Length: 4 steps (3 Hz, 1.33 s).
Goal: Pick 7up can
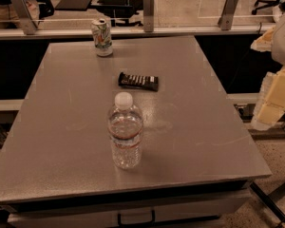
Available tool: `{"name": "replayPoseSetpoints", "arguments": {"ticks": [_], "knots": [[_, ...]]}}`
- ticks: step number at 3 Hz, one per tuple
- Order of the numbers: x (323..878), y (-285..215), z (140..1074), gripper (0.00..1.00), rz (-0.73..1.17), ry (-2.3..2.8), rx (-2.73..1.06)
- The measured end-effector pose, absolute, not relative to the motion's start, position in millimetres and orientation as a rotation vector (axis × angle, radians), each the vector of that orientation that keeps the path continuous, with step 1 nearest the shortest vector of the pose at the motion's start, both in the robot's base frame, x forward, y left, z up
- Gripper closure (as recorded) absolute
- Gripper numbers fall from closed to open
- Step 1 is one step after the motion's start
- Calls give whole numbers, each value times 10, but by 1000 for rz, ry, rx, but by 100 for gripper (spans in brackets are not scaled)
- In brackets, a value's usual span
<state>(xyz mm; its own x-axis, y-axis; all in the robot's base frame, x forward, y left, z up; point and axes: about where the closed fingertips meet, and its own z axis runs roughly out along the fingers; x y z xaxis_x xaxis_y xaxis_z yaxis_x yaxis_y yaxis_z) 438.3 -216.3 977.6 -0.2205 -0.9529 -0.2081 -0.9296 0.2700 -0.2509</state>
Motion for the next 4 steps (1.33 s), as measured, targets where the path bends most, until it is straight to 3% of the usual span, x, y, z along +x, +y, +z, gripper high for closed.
{"name": "replayPoseSetpoints", "arguments": {"ticks": [2,4], "knots": [[4477,-2136,9800,0,-89,2227,-1726],[5184,-1956,9864,0,-81,2173,-1688]]}}
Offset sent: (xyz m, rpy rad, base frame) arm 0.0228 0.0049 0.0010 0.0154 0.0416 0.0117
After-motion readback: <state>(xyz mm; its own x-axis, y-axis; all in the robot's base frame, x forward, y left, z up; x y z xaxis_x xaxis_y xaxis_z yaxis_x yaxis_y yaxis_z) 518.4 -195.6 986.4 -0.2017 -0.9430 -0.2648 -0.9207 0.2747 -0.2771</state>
